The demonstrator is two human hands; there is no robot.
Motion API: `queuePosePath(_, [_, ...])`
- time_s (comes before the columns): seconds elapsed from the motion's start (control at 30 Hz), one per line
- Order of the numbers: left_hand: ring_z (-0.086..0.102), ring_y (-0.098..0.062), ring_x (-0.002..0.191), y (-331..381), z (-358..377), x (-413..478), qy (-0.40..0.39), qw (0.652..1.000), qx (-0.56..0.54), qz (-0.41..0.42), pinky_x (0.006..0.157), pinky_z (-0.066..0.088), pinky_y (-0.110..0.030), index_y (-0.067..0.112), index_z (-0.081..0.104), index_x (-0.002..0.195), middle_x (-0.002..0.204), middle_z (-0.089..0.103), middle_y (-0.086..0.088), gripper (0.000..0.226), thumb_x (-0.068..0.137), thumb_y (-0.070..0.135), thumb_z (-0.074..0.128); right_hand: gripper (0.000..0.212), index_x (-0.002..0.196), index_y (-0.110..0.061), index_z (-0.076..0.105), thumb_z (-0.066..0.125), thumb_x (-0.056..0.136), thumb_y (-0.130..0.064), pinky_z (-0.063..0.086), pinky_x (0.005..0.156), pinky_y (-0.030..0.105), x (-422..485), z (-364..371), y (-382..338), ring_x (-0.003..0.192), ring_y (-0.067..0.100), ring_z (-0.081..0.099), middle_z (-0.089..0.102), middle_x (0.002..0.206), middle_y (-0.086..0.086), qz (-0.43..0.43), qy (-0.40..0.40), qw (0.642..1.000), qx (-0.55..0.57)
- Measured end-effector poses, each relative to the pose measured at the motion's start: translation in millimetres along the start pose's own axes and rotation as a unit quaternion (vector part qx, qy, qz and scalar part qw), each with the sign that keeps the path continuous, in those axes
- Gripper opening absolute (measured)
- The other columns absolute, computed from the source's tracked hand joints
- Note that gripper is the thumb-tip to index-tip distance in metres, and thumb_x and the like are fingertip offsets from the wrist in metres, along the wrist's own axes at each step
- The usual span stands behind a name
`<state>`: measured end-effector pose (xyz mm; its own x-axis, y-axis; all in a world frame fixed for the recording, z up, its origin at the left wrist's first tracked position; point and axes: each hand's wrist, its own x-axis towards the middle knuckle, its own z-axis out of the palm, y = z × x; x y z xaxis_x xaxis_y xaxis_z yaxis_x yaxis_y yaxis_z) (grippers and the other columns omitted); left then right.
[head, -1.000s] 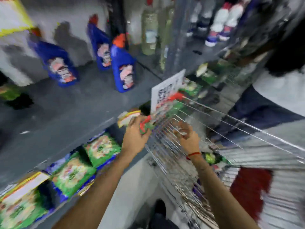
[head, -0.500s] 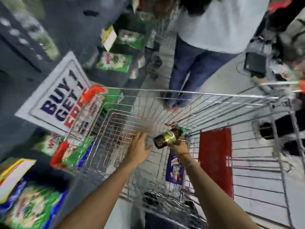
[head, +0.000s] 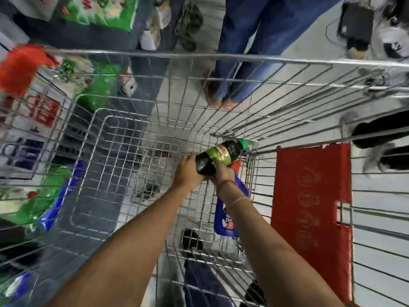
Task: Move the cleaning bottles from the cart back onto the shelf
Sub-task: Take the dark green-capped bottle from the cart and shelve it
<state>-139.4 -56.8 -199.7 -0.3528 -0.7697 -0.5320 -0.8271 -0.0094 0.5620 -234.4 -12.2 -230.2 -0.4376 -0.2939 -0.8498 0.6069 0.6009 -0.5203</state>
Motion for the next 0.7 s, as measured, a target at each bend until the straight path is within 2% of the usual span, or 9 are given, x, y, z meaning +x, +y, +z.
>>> queuePosePath(0.03, [0.053, -0.034, 0.110, 1.1, 0.1, -1.5, 0.010, 1.000, 0.000, 0.005, 0.089, 0.045, -0.040, 0.005, 0.050, 0.119, 0.121, 0.053, -0.017, 0.068, 0.061, 0.022, 0.081, 0.082, 0.122, -0.004, 0.050, 0.071, 0.055, -0.047, 0.058, 0.081, 0.031, -1.7, 4.5, 3.1, 0.093, 0.026, 0.064, 0.061, 0.120, 0.015, 0.008, 0.018, 1.000, 0.011])
queuePosePath(0.1, [0.054, -0.034, 0.109, 3.7, -3.6, -9.2, 0.030, 0.999, 0.006, 0.017, 0.088, 0.047, -0.041, 0.007, 0.050, 0.119, 0.121, 0.054, -0.017, 0.064, 0.063, 0.017, 0.079, 0.076, 0.108, 0.001, 0.059, 0.078, 0.048, -0.042, 0.054, 0.090, 0.047, -12.2, 8.2, 4.3, 0.094, 0.033, 0.064, 0.067, 0.103, 0.017, 0.020, 0.037, 0.998, 0.036])
queuePosePath(0.23, [0.059, -0.033, 0.105, 5.4, -28.6, -35.7, 0.031, 0.999, 0.019, 0.018, 0.085, 0.052, -0.042, 0.011, 0.046, 0.124, 0.118, 0.058, -0.014, 0.070, 0.062, 0.016, 0.079, 0.048, 0.098, -0.003, 0.050, 0.078, 0.065, -0.026, 0.055, 0.046, 0.026, -44.7, 12.0, -0.2, 0.061, 0.021, 0.059, 0.060, 0.080, 0.011, 0.068, 0.013, 0.993, 0.092])
queuePosePath(0.33, [0.061, -0.032, 0.104, 4.0, -62.5, -66.9, 0.009, 0.999, 0.018, 0.031, 0.084, 0.053, -0.041, 0.013, 0.046, 0.125, 0.118, 0.061, -0.014, 0.076, 0.058, 0.018, 0.082, 0.063, 0.105, -0.004, 0.055, 0.082, 0.057, -0.034, 0.057, 0.062, 0.031, -76.4, 18.8, 1.9, 0.073, 0.024, 0.062, 0.067, 0.094, 0.012, 0.092, -0.041, 0.992, 0.078])
queuePosePath(0.4, [0.061, -0.029, 0.104, 1.0, -85.7, -93.5, 0.005, 0.999, 0.012, 0.038, 0.084, 0.053, -0.037, 0.013, 0.047, 0.125, 0.120, 0.060, -0.012, 0.074, 0.060, 0.015, 0.082, 0.050, 0.090, -0.008, 0.060, 0.083, 0.055, -0.035, 0.055, 0.065, 0.031, -96.7, 21.1, 3.9, 0.073, 0.021, 0.061, 0.068, 0.088, 0.010, 0.071, -0.067, 0.994, 0.042])
queuePosePath(0.47, [0.059, -0.020, 0.092, -4.8, -108.0, -118.4, -0.005, 0.999, -0.013, 0.031, 0.072, 0.050, -0.025, 0.009, 0.053, 0.117, 0.112, 0.061, -0.009, 0.053, 0.069, 0.008, 0.074, 0.054, 0.084, -0.010, 0.060, 0.086, 0.045, -0.037, 0.054, 0.067, 0.030, -115.3, 23.3, 2.9, 0.078, 0.022, 0.062, 0.068, 0.092, 0.011, 0.025, -0.085, 0.996, -0.028])
queuePosePath(0.53, [0.062, -0.022, 0.088, -18.0, -126.9, -135.0, -0.027, 0.998, -0.048, 0.018, 0.068, 0.052, -0.025, 0.011, 0.058, 0.096, 0.104, 0.061, -0.010, 0.031, 0.071, -0.002, 0.070, 0.060, 0.095, -0.008, 0.058, 0.088, 0.049, -0.031, 0.054, 0.071, 0.031, -141.8, 26.8, -8.6, 0.083, 0.024, 0.062, 0.065, 0.097, 0.013, -0.037, -0.097, 0.989, -0.105])
queuePosePath(0.6, [0.063, -0.028, 0.085, -28.8, -142.6, -145.1, -0.033, 0.995, -0.098, -0.009, 0.070, 0.054, -0.031, 0.024, 0.051, 0.076, 0.089, 0.060, -0.008, 0.037, 0.069, -0.008, 0.067, 0.054, 0.104, -0.009, 0.052, 0.082, 0.060, -0.017, 0.053, 0.063, 0.026, -171.7, 31.2, -20.5, 0.076, 0.021, 0.061, 0.062, 0.093, 0.012, -0.059, -0.154, 0.977, -0.134])
queuePosePath(0.7, [0.058, -0.024, 0.080, -30.3, -173.7, -161.3, 0.038, 0.962, -0.257, -0.086, 0.060, 0.049, -0.026, 0.017, 0.051, 0.085, 0.084, 0.056, -0.004, 0.022, 0.080, -0.004, 0.056, 0.067, 0.105, -0.012, 0.050, 0.085, 0.049, -0.021, 0.056, 0.069, 0.031, -218.5, 45.5, -34.4, 0.078, 0.021, 0.063, 0.064, 0.093, 0.010, -0.077, -0.224, 0.963, -0.130])
